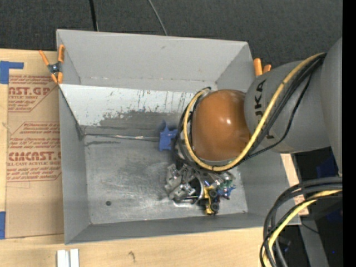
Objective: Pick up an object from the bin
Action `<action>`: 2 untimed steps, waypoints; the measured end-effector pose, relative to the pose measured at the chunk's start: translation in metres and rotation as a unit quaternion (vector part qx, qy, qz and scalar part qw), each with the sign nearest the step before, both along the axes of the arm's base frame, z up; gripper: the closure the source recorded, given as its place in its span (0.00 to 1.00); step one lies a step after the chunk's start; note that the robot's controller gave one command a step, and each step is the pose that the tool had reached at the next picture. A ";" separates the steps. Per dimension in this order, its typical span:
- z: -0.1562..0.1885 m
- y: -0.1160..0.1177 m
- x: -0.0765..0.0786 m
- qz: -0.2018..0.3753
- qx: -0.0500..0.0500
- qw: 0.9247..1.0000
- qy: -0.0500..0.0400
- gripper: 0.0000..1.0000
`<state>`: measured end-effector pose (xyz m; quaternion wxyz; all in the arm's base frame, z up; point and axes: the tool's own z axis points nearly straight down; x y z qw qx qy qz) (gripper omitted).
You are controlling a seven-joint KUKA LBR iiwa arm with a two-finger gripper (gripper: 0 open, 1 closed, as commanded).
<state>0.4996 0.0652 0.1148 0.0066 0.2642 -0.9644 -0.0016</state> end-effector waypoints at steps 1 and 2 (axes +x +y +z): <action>0.026 -0.019 -0.016 0.224 0.002 0.975 -0.007 0.00; 0.026 -0.020 -0.017 0.223 0.003 0.975 -0.006 0.00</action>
Offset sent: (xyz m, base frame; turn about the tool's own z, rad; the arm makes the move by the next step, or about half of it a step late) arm 0.0000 0.0000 0.0000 0.0000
